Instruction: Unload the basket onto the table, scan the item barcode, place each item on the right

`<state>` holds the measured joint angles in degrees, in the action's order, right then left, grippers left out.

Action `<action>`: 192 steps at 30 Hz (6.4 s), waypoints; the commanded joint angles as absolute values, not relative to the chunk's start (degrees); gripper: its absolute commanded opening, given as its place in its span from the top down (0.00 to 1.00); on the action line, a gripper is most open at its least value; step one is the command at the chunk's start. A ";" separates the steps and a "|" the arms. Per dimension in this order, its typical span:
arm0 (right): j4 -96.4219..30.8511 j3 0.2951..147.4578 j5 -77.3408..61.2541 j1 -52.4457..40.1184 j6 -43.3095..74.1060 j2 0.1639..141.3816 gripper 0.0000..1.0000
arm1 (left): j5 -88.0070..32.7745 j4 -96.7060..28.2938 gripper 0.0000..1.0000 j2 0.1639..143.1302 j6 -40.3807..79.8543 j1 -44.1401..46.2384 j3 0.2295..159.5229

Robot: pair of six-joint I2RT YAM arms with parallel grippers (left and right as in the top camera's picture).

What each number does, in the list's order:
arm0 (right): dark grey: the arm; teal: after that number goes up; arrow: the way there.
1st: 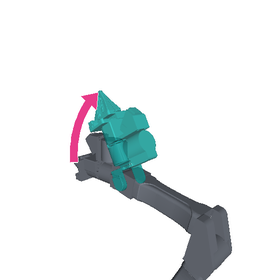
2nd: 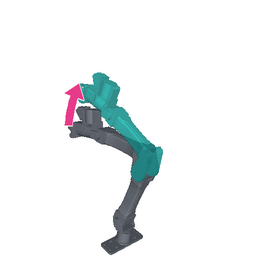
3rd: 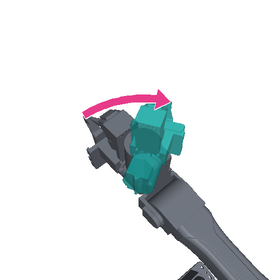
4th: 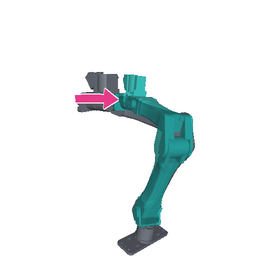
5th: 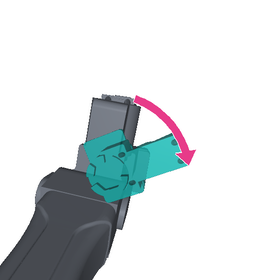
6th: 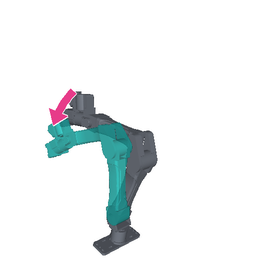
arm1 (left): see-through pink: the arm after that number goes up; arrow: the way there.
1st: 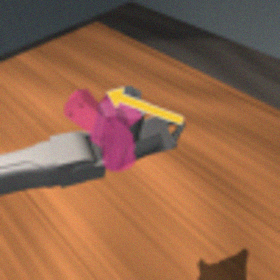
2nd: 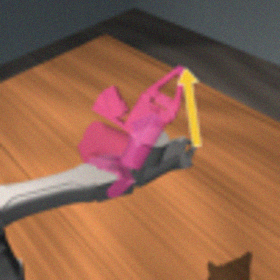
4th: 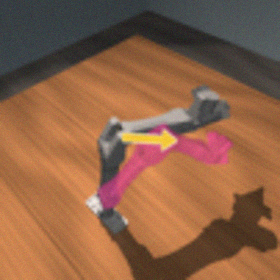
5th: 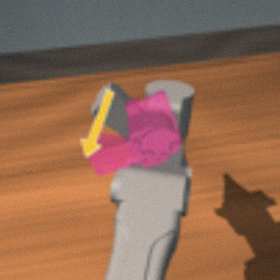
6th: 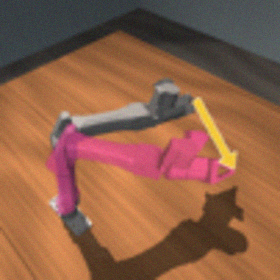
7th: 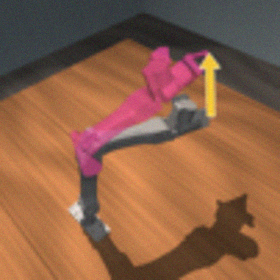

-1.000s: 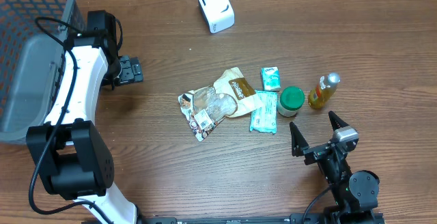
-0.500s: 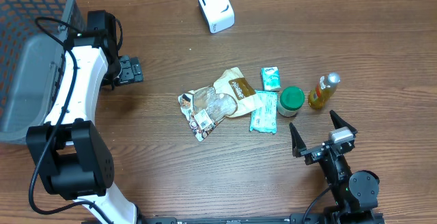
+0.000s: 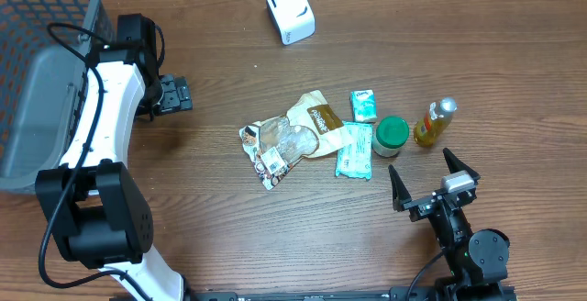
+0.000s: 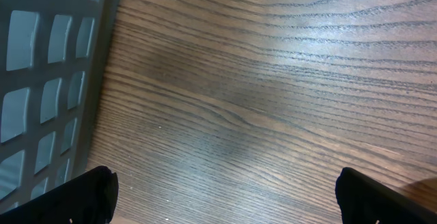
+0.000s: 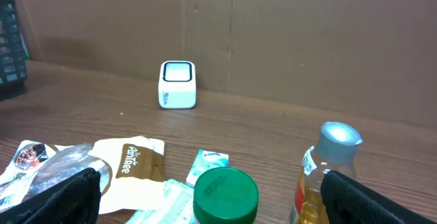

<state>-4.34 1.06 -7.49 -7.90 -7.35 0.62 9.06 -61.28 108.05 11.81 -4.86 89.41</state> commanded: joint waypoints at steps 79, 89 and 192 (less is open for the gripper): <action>-4.16 0.45 -7.60 -7.68 -7.55 0.16 0.00 | 9.41 -61.25 0.00 83.22 11.99 -4.86 65.10; -4.16 0.45 -7.60 -7.68 -7.55 0.16 0.00 | 9.41 -60.75 0.00 81.19 11.79 -4.86 60.14; -4.16 0.45 -7.60 -7.70 -7.55 0.16 0.00 | -2.33 -4.54 0.00 0.19 3.60 -4.05 0.27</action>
